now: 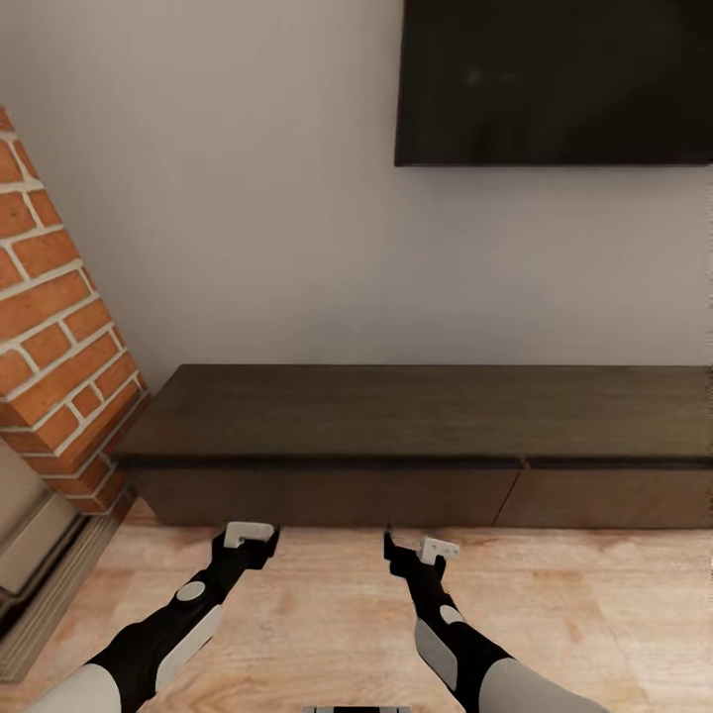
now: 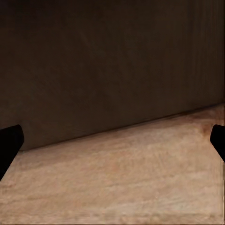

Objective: Place each of the two pumpkins and all three candles from the living room inside a cabinet in the living room (use any cabinet), then make sure every cabinet is closed, and position the cauldron so it is next to a table in the living room.

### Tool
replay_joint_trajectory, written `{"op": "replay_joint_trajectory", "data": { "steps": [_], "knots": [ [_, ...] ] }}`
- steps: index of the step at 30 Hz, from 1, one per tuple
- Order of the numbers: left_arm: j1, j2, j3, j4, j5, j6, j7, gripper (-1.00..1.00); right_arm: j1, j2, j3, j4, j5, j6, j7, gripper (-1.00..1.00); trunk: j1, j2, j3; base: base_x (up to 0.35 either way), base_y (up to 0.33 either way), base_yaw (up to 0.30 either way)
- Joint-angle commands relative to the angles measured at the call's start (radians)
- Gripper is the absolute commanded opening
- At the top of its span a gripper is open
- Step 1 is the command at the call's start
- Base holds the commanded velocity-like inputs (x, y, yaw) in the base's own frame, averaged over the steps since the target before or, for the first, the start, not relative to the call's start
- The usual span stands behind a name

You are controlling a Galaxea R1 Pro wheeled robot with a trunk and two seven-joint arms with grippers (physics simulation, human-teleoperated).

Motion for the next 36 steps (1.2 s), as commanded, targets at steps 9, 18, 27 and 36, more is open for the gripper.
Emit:
{"op": "replay_joint_trajectory", "data": {
  "steps": [9,18,27,36],
  "knots": [
    [-0.001,0.014,0.000,-0.028,0.011,0.181,0.008,1.00,-0.002,0.000,0.008,-0.047,-0.001,0.201,-0.002,1.00,-0.001,0.000,-0.001,-0.289,0.000,0.000],
    [-0.001,0.074,0.001,-0.026,0.129,0.398,0.007,1.00,0.002,0.000,0.010,-0.057,-0.003,0.361,0.002,1.00,-0.005,0.007,0.002,-0.029,0.000,0.000],
    [-0.001,0.084,-0.004,0.067,0.164,0.422,0.007,1.00,0.019,-0.002,0.011,-0.045,-0.003,0.378,0.005,1.00,-0.039,0.070,0.031,0.000,0.000,0.000],
    [-0.001,0.037,-0.006,0.188,0.165,0.410,0.008,1.00,0.020,-0.001,0.012,-0.043,-0.001,0.377,0.015,1.00,-0.074,0.133,0.059,0.000,0.000,0.000]
  ]
}}
